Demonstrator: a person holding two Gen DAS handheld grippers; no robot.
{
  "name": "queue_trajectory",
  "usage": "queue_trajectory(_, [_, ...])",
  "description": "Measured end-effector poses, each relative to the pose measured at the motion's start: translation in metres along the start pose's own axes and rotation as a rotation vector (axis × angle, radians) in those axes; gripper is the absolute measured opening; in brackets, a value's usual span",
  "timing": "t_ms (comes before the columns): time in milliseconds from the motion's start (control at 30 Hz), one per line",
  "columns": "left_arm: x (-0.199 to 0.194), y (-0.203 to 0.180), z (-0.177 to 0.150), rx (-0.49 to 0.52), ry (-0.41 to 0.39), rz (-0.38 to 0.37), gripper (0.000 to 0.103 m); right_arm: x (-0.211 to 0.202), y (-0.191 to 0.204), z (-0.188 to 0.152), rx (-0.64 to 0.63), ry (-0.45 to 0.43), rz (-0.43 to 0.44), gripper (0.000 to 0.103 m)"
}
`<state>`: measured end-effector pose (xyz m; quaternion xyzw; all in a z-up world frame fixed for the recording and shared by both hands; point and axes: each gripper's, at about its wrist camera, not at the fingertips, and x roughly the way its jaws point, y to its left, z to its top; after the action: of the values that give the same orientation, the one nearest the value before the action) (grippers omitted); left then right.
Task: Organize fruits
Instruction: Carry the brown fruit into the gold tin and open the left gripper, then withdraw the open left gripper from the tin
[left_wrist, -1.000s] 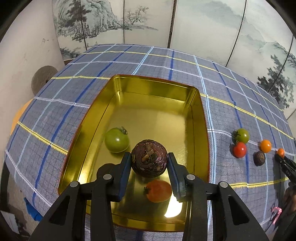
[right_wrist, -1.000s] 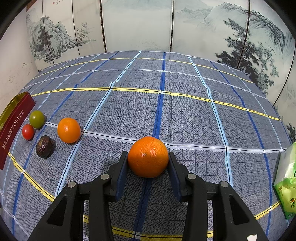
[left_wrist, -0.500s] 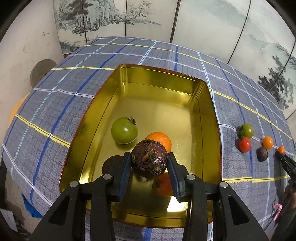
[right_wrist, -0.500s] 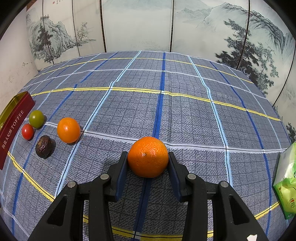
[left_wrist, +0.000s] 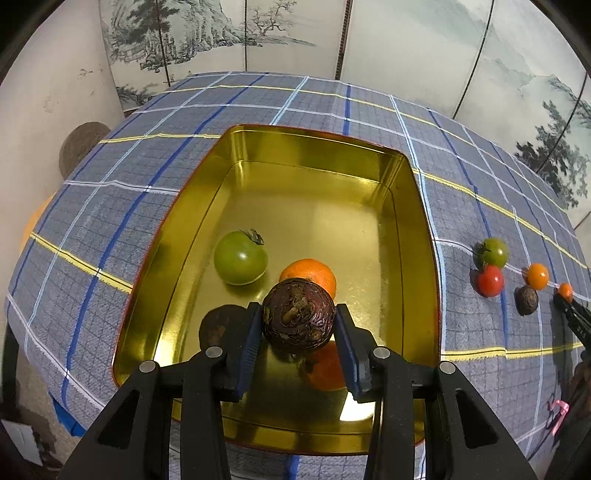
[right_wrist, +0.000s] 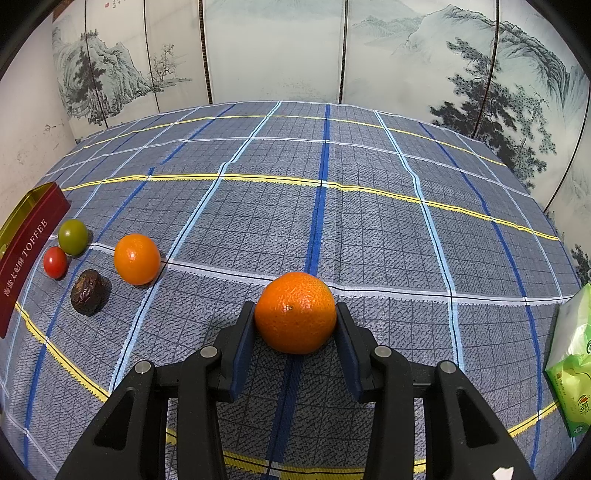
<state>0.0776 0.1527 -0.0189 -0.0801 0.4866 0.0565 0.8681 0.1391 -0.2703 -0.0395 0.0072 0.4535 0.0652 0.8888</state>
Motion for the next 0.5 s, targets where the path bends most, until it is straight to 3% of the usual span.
queue_trajectory(333, [0.0016,-0.0033,-0.0001,0.014,0.0,0.019,0.041,-0.0001,-0.0004,0.0001,0.001,-0.001,0.002,0.038])
queue_trajectory(500, [0.0008,-0.0022,-0.0006,0.015,-0.005,0.019,0.047,0.0006,-0.0013,-0.0005,0.002,-0.001,0.006,0.038])
